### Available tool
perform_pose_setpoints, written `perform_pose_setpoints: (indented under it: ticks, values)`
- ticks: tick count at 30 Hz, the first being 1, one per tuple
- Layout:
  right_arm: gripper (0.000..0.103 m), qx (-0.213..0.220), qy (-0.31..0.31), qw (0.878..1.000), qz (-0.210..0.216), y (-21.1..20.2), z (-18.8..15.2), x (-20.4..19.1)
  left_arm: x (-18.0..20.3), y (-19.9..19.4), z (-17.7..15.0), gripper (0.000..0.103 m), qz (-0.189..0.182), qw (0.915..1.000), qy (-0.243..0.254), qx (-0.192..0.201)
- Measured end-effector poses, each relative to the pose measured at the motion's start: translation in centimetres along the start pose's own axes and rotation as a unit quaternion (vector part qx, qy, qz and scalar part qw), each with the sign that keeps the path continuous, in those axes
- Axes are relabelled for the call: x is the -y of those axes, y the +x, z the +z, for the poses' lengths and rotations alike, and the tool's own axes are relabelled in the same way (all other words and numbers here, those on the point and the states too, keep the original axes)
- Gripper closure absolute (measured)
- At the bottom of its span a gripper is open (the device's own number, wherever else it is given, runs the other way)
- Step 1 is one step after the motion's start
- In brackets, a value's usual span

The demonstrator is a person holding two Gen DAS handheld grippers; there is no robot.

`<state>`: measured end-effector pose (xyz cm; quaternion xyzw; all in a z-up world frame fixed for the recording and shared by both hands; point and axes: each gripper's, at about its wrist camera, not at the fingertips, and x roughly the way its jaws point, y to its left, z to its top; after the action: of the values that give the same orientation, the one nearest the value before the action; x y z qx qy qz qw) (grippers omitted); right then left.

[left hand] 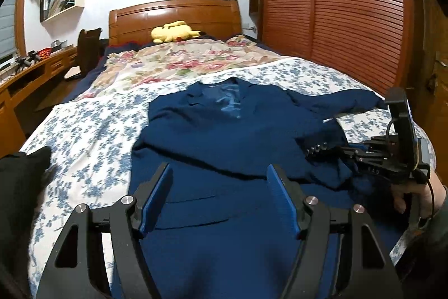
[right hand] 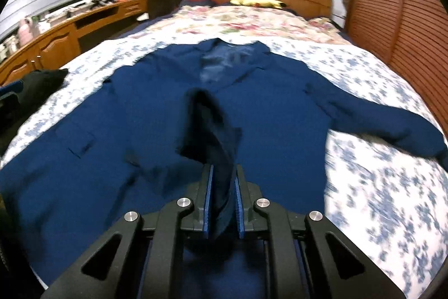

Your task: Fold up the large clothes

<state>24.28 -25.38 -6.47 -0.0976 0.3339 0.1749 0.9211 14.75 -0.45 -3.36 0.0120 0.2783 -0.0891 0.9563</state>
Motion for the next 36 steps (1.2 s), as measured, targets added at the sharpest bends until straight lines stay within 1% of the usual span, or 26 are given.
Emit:
perform_pose_setpoints:
  ticks: [2,4,7,9,11,12,13,14,15,16,22,25,28,32,34,35,36]
  values:
    - [0.089,-0.007,0.007,1.000,-0.012,-0.3,-0.8,1.2,0.9,0.3,0.2,0.033,-0.006,1.0000,0.003,0.001]
    - [0.089,-0.009,0.023,1.000,0.000,-0.7,-1.5,2.1,1.7,0.6,0.3,0.033,-0.013,0.9999,0.004,0.002]
    - [0.089,-0.009,0.040,0.999,0.009,-1.1,-1.6,2.6,3.0,1.2,0.7,0.033,-0.020,0.9998,0.007,0.002]
    - [0.089,-0.010,0.052,0.998,0.023,-1.1,-1.7,3.2,4.0,1.7,0.8,0.033,-0.025,0.9997,0.009,0.002]
    - [0.084,-0.008,0.058,0.998,0.027,-1.2,-1.8,3.4,4.8,2.2,0.8,0.033,-0.025,0.9996,0.010,0.002]
    - [0.078,-0.005,0.059,0.998,0.025,-1.2,-1.9,3.3,5.1,2.4,0.9,0.033,-0.025,0.9996,0.010,0.003]
    - [0.071,-0.003,0.059,0.998,0.026,-1.2,-1.9,3.3,5.4,2.6,0.8,0.033,-0.026,0.9996,0.009,0.004]
    - [0.066,-0.001,0.058,0.998,0.027,-1.7,-2.2,3.3,5.9,2.9,0.9,0.033,-0.027,0.9996,0.009,0.007]
    - [0.057,0.000,0.057,0.998,0.028,-1.9,-2.4,3.4,6.0,2.9,0.8,0.033,-0.027,0.9995,0.009,0.010]
    - [0.052,0.001,0.055,0.998,0.027,-2.0,-2.5,3.4,6.4,3.0,0.8,0.033,-0.026,0.9995,0.013,0.015]
    - [0.050,-0.011,0.054,0.998,0.023,-1.8,-3.3,3.7,8.2,3.1,0.8,0.033,-0.014,0.9983,0.040,0.041]
    - [0.050,-0.008,0.056,0.998,0.022,-2.3,-3.2,4.0,8.7,3.3,0.7,0.033,-0.019,0.9982,0.044,0.037]
    - [0.050,-0.001,0.050,0.999,0.014,-2.8,-2.9,4.6,9.0,3.8,0.6,0.033,-0.027,0.9985,0.040,0.024]
    - [0.050,0.005,0.048,0.999,-0.003,-3.5,-2.4,6.3,9.5,4.3,0.6,0.033,-0.041,0.9984,0.037,0.013]
    - [0.050,0.003,0.041,0.999,-0.016,-3.8,-2.1,7.5,9.9,4.5,0.7,0.033,-0.048,0.9981,0.037,0.010]
    - [0.050,0.002,0.033,0.999,-0.030,-3.9,-1.8,8.2,10.0,4.5,0.7,0.033,-0.051,0.9980,0.038,0.010]
    - [0.048,0.002,0.028,0.999,-0.041,-4.1,-1.6,8.8,10.2,4.5,0.7,0.033,-0.054,0.9977,0.039,0.010]
